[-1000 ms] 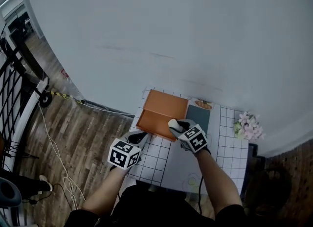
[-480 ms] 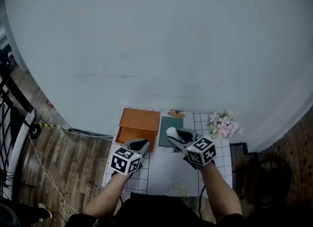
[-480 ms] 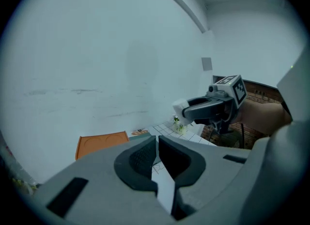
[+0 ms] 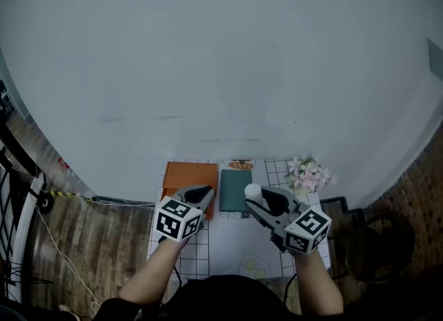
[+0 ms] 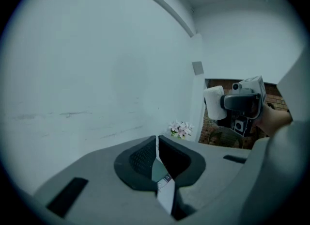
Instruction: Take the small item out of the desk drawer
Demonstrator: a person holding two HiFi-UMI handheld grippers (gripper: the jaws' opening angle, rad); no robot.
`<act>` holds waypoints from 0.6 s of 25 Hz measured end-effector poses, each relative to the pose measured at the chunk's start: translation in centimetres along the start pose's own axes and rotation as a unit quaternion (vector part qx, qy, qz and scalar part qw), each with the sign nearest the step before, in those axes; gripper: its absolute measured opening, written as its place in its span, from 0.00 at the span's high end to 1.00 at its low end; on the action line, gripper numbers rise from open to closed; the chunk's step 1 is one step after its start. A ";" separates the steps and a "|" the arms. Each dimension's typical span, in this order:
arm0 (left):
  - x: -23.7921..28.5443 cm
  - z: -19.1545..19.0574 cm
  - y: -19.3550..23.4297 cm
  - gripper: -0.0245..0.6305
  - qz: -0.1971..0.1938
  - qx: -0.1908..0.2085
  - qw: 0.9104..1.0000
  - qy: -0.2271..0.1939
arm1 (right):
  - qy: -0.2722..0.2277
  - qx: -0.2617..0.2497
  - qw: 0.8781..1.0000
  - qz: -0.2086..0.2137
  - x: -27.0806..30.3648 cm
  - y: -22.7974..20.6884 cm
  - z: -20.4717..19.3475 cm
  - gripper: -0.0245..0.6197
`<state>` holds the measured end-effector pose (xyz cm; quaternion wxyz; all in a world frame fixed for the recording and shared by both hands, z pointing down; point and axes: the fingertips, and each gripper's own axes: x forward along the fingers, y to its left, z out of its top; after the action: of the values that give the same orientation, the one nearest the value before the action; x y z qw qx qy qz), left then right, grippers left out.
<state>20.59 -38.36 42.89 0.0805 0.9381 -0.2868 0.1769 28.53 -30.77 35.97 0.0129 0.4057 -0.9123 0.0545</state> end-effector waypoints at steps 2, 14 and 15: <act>-0.6 1.2 -0.1 0.92 0.004 -0.004 1.000 -0.009 | -0.023 -0.002 1.000 -0.006 -1.1 0.2 1.0 0.70; -3.1 2.2 0.5 0.92 0.039 0.017 0.998 -0.035 | -0.106 0.006 0.993 -0.056 -7.3 -0.5 3.8 0.70; -3.3 2.1 0.6 0.92 0.040 0.012 0.998 -0.037 | -0.108 0.005 0.992 -0.060 -7.6 -0.5 3.7 0.70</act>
<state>18.28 -37.67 39.69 0.0514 0.9326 -0.3248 0.1487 34.12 -25.89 31.79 -0.0849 0.4634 -0.8820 0.0142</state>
